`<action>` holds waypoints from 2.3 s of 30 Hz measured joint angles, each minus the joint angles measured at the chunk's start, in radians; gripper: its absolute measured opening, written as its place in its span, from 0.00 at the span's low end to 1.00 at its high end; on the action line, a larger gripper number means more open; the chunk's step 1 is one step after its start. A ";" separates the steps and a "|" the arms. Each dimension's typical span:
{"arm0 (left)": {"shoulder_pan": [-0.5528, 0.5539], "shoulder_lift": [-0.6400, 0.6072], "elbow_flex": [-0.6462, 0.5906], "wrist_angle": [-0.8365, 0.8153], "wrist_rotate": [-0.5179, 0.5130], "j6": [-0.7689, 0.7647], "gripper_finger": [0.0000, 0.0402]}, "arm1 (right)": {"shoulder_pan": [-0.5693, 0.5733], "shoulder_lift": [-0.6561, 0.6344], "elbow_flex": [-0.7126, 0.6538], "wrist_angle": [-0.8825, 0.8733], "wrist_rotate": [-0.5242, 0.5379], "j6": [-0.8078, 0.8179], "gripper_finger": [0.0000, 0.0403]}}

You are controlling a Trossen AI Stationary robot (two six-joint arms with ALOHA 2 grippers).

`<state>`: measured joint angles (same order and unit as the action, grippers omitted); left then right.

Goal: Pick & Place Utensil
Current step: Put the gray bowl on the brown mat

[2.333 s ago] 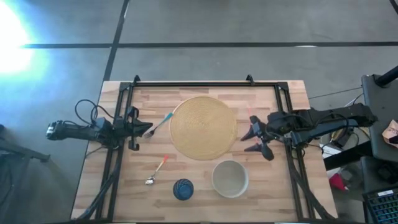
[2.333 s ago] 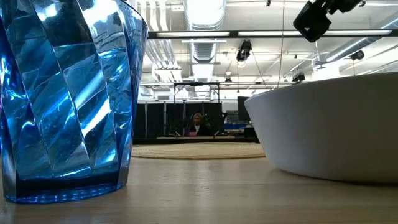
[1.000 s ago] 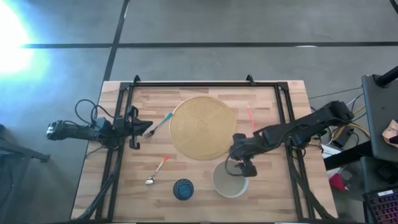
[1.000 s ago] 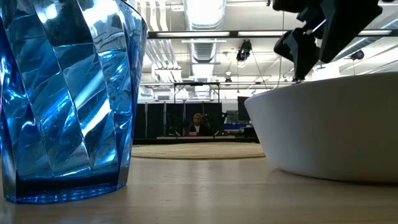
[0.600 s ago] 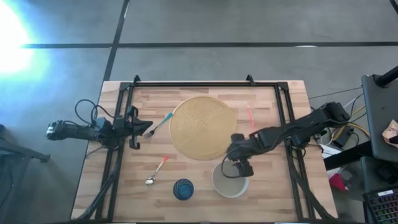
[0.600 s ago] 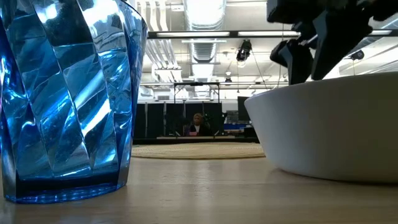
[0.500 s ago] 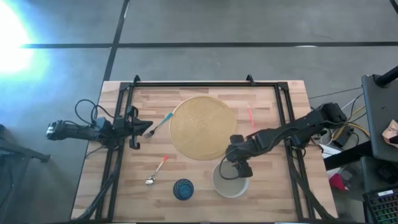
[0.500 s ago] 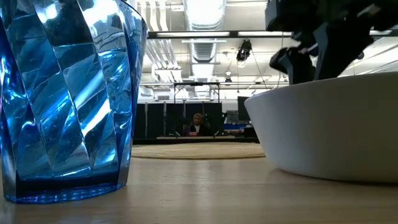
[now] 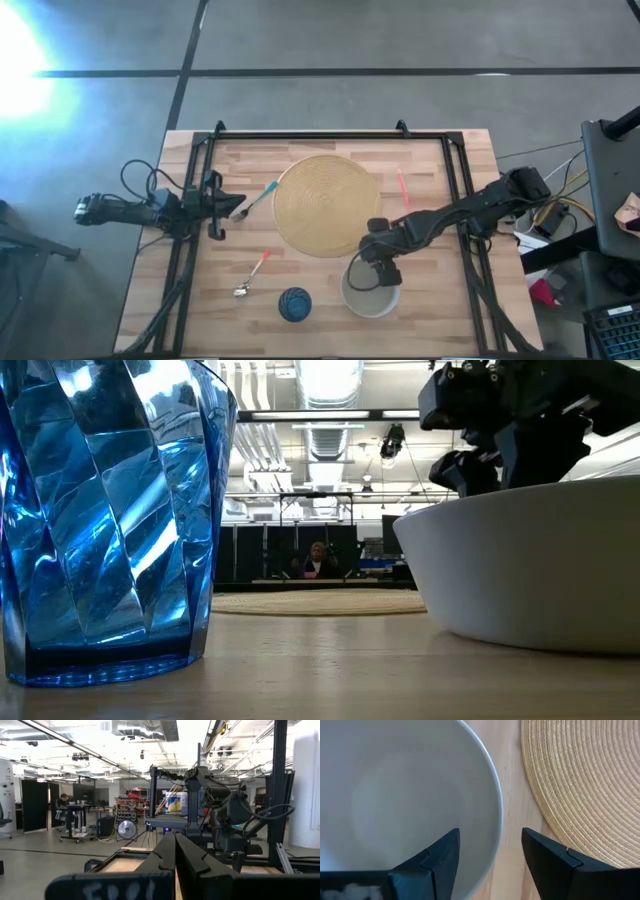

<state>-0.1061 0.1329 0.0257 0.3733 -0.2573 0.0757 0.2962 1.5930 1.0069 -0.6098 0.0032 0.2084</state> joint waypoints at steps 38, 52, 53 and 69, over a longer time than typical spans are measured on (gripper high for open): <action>0.000 0.000 0.000 0.000 0.001 0.002 0.01 | -0.114 -0.159 -0.002 0.002 -0.045 0.046 0.03; 0.000 0.000 0.000 0.001 -0.009 0.033 0.01 | -0.455 -0.390 -0.001 0.169 -0.024 0.126 0.03; 0.000 0.000 0.000 0.000 -0.014 0.033 0.01 | -0.481 -0.396 -0.001 0.191 -0.024 0.126 0.03; 0.000 0.000 0.000 0.000 -0.040 0.090 0.01 | -0.741 -0.357 0.145 0.322 -0.026 0.129 0.03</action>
<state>-0.1059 0.1329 0.0257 0.3735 -0.2974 0.1661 -0.4452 1.2356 1.1521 -0.2878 -0.0225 0.3374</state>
